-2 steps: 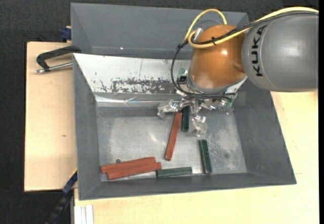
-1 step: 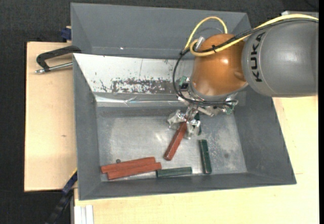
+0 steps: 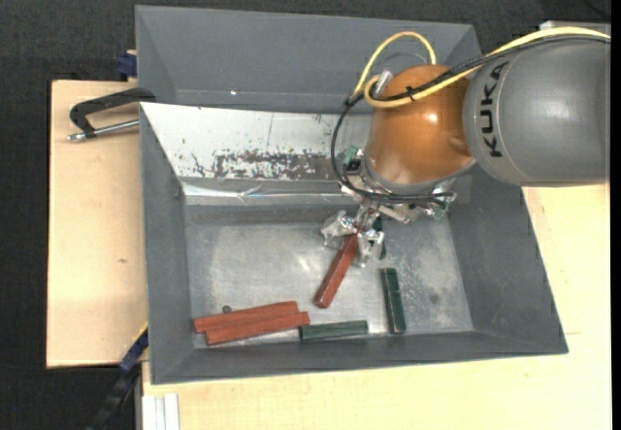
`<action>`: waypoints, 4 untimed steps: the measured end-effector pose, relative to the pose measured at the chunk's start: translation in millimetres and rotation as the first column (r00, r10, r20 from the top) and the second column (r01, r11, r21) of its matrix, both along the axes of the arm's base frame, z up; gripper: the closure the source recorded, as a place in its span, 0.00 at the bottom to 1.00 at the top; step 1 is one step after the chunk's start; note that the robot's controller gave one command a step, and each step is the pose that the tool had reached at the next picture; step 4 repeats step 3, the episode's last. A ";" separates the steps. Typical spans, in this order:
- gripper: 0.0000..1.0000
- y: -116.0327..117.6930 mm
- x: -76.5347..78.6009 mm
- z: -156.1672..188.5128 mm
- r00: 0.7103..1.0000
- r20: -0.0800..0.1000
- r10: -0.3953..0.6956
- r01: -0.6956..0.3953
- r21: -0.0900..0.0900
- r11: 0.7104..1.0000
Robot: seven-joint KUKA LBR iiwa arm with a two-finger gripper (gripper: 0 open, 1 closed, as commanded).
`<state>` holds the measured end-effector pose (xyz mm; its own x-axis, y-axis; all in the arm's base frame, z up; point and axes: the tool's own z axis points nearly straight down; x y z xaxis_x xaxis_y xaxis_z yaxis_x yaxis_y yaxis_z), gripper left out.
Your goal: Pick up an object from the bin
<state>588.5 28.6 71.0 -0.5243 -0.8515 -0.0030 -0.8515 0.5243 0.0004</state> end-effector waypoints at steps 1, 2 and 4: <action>1.00 0.2 -1.6 5.4 1.000 -0.004 0.000 0.000 0.000 1.000; 1.00 0.6 -2.3 27.0 1.000 -0.006 0.000 0.000 0.000 1.000; 1.00 0.7 -0.1 46.5 1.000 0.002 0.000 0.000 0.000 1.000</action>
Offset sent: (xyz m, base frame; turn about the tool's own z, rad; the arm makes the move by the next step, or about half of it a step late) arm 0.0001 0.0000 0.0682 0.0000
